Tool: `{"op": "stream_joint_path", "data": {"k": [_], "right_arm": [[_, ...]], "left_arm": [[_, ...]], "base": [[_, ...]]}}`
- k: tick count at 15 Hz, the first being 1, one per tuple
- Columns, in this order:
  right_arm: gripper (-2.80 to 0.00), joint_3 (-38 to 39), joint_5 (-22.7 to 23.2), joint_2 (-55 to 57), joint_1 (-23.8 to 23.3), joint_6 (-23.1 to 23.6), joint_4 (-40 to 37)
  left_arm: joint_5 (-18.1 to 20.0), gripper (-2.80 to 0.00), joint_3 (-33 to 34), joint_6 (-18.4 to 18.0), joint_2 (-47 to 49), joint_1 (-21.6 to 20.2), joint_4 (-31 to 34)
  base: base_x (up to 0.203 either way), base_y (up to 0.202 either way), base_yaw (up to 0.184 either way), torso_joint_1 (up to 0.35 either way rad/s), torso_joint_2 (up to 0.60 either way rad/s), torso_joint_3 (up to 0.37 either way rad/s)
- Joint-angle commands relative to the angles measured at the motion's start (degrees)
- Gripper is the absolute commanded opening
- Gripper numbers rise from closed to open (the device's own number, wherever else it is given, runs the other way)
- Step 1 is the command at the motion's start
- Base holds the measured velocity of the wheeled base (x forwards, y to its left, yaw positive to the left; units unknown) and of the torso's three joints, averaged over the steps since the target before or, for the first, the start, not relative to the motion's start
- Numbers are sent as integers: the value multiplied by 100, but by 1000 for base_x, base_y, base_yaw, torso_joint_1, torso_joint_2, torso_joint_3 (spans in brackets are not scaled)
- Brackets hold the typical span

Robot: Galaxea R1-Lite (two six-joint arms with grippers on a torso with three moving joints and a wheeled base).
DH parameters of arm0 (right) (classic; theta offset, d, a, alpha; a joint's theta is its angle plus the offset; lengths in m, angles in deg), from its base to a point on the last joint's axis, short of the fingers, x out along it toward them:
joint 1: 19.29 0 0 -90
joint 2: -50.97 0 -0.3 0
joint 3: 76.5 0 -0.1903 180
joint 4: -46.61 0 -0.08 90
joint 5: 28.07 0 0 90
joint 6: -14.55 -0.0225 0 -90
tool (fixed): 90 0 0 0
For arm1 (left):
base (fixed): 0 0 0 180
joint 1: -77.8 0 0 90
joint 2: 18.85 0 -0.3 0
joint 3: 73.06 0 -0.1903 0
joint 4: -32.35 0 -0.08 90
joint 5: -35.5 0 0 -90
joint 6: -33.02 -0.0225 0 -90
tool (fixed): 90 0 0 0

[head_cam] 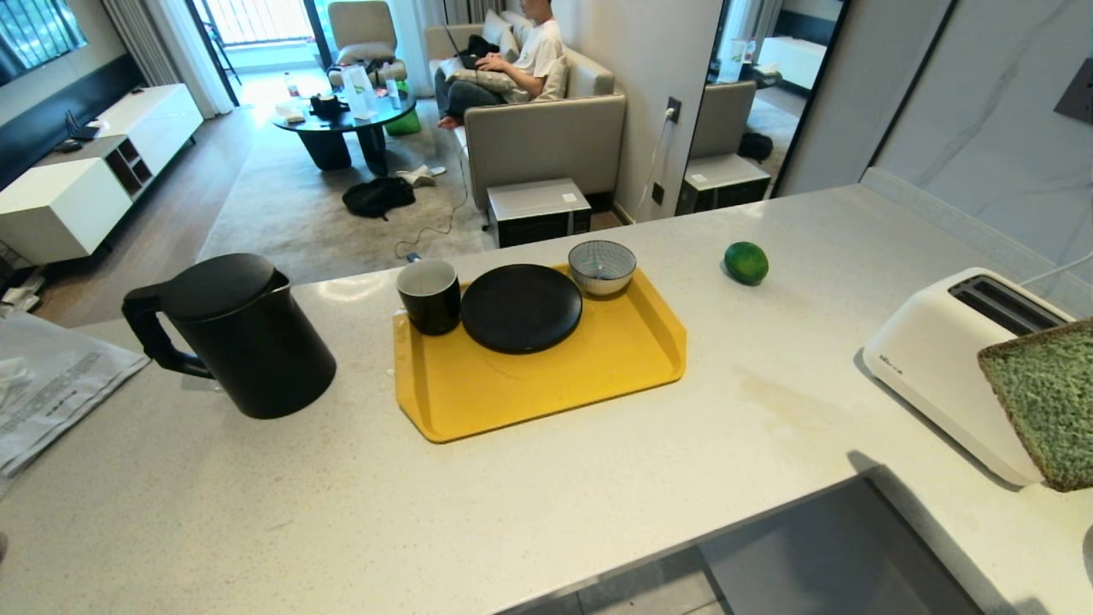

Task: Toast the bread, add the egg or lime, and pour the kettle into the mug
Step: Put the bread slices in the toaster

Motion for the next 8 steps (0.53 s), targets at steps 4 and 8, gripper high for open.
{"op": "stream_joint_path", "data": {"k": [4, 8], "right_arm": [[-280, 16, 8, 4, 3, 9, -18], [-280, 60, 8, -5, 5, 44, -18]], "left_arm": [[-3, -280, 1, 6, 5, 0, 2], [-3, -280, 1, 0, 5, 0, 2]], "base": [[0, 0, 0, 0, 0, 0], [1, 6, -90, 2, 3, 0]]}}
